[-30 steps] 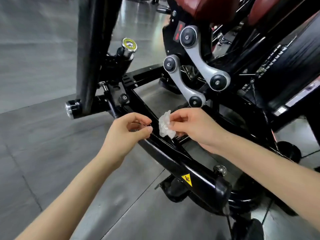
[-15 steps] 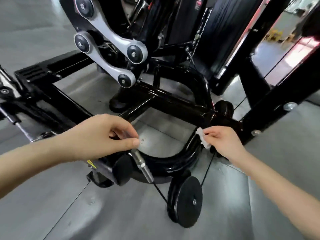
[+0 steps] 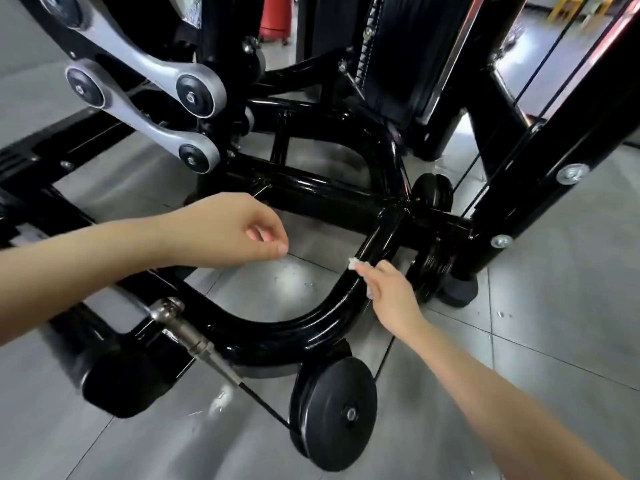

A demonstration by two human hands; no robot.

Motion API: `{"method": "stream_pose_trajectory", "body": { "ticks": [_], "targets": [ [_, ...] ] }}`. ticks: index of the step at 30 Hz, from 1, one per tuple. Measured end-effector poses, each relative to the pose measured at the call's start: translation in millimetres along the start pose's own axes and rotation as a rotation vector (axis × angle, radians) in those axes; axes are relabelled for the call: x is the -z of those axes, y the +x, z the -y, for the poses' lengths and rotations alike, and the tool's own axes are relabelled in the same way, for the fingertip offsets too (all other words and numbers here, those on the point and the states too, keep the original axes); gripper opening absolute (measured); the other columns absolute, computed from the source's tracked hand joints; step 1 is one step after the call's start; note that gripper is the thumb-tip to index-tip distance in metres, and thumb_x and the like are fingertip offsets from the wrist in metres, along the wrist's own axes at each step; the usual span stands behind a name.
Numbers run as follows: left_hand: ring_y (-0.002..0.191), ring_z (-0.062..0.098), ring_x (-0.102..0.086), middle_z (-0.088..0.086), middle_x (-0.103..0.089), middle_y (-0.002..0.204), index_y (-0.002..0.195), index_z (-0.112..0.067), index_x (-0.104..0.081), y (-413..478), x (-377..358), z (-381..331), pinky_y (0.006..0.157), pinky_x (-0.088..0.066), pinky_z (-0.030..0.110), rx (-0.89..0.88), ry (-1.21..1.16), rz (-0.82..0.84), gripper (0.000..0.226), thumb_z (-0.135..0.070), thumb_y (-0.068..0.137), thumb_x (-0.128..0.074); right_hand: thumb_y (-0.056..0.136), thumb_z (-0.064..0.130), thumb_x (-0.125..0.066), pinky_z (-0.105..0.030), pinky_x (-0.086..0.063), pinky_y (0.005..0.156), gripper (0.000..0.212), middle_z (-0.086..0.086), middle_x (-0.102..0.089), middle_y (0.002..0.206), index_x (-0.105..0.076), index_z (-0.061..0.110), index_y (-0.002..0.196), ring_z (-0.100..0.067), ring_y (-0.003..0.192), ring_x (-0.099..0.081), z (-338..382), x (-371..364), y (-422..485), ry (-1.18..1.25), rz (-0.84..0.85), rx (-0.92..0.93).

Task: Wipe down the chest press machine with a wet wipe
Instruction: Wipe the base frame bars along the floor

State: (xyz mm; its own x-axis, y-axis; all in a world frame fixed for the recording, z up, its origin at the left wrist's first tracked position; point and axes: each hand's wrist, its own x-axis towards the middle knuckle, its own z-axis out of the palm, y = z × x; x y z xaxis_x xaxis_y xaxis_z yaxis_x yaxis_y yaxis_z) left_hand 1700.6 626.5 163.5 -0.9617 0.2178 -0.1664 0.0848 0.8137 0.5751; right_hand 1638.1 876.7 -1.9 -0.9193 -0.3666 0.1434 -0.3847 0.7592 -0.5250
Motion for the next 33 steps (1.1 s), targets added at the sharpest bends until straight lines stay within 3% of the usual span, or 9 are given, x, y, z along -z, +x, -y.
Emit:
{"method": "stream_pose_trajectory", "body": {
  "ticks": [3, 6, 9, 17, 21, 25, 28, 30, 33],
  "targets": [
    [0.075, -0.009, -0.057, -0.015, -0.065, 0.075, 0.084, -0.028, -0.071, 21, -3, -5, 0.062, -0.038, -0.002, 0.03, -0.016, -0.022, 0.008, -0.031, 0.086, -0.063, 0.093, -0.006, -0.042, -0.011, -0.035, 0.068, 0.048, -0.002, -0.042, 0.089, -0.049, 0.013, 0.137, -0.016, 0.078, -0.046, -9, -5, 6, -0.072, -0.011, -0.009],
    [0.078, -0.001, -0.06, -0.012, -0.067, 0.08, 0.085, -0.027, -0.071, 41, -8, -7, 0.063, -0.04, 0.001, 0.033, -0.009, -0.017, 0.008, -0.03, 0.087, -0.063, 0.094, -0.003, -0.04, -0.033, -0.043, 0.083, 0.045, -0.01, -0.051, 0.104, -0.048, 0.013, 0.135, -0.026, 0.097, -0.05, 9, -21, -30, 0.003, 0.147, 0.124],
    [0.081, 0.001, -0.061, -0.011, -0.068, 0.085, 0.088, -0.026, -0.071, 57, -14, -7, 0.065, -0.04, 0.004, 0.056, -0.018, -0.001, 0.01, -0.031, 0.087, -0.062, 0.086, -0.013, -0.042, -0.027, -0.035, 0.072, 0.063, -0.001, -0.039, 0.09, -0.045, 0.022, 0.139, -0.018, 0.086, -0.042, -8, -7, -11, -0.114, 0.17, 0.209],
    [0.083, 0.001, -0.061, -0.012, -0.067, 0.088, 0.09, -0.025, -0.07, 83, -26, 7, 0.078, -0.044, 0.015, 0.103, 0.008, -0.016, 0.011, -0.029, 0.088, -0.061, 0.085, -0.012, -0.043, -0.035, -0.046, 0.086, 0.053, -0.012, -0.046, 0.097, -0.06, 0.014, 0.128, -0.034, 0.098, -0.053, -73, 20, 111, -0.172, -0.036, -0.098],
    [0.081, 0.003, -0.061, -0.011, -0.068, 0.086, 0.091, -0.023, -0.071, 86, -27, 21, 0.072, -0.041, 0.01, 0.14, 0.024, -0.065, 0.011, -0.028, 0.088, -0.062, 0.079, -0.013, -0.051, -0.023, -0.033, 0.071, 0.053, -0.011, -0.055, 0.097, -0.064, 0.015, 0.122, -0.028, 0.087, -0.052, -39, -1, 56, -0.161, -0.047, 0.06],
    [0.078, 0.005, -0.061, -0.008, -0.068, 0.086, 0.089, -0.024, -0.071, 87, -31, 31, 0.07, -0.041, 0.012, 0.2, 0.012, -0.083, 0.009, -0.026, 0.087, -0.063, 0.078, -0.016, -0.049, -0.008, -0.024, 0.069, 0.069, 0.009, -0.042, 0.094, -0.05, 0.022, 0.136, -0.01, 0.084, -0.034, -13, 1, 0, -0.097, 0.174, 0.29],
    [0.078, 0.0, -0.059, -0.009, -0.067, 0.085, 0.089, -0.025, -0.07, 87, -32, 36, 0.065, -0.038, 0.004, 0.221, 0.034, -0.08, 0.008, -0.027, 0.087, -0.063, 0.08, -0.015, -0.046, -0.022, -0.031, 0.068, 0.06, 0.0, -0.043, 0.09, -0.058, 0.017, 0.129, -0.022, 0.082, -0.045, -51, 16, 52, -0.112, 0.136, 0.15],
    [0.08, -0.005, -0.058, -0.011, -0.067, 0.086, 0.089, -0.026, -0.07, 86, -33, 40, 0.063, -0.036, 0.0, 0.242, 0.034, -0.083, 0.008, -0.028, 0.087, -0.063, 0.086, -0.014, -0.043, -0.019, -0.031, 0.065, 0.053, 0.002, -0.039, 0.083, -0.06, 0.015, 0.127, -0.022, 0.076, -0.047, -66, 27, 89, -0.063, 0.086, -0.041],
    [0.082, -0.006, -0.058, -0.012, -0.068, 0.086, 0.09, -0.025, -0.071, 84, -32, 42, 0.062, -0.036, 0.0, 0.253, 0.014, -0.094, 0.009, -0.028, 0.086, -0.063, 0.093, -0.013, -0.032, -0.012, -0.035, 0.054, 0.047, 0.004, -0.052, 0.072, -0.062, 0.011, 0.122, -0.011, 0.065, -0.044, -53, 39, 99, 0.583, 0.041, -0.372]
  ]
}}
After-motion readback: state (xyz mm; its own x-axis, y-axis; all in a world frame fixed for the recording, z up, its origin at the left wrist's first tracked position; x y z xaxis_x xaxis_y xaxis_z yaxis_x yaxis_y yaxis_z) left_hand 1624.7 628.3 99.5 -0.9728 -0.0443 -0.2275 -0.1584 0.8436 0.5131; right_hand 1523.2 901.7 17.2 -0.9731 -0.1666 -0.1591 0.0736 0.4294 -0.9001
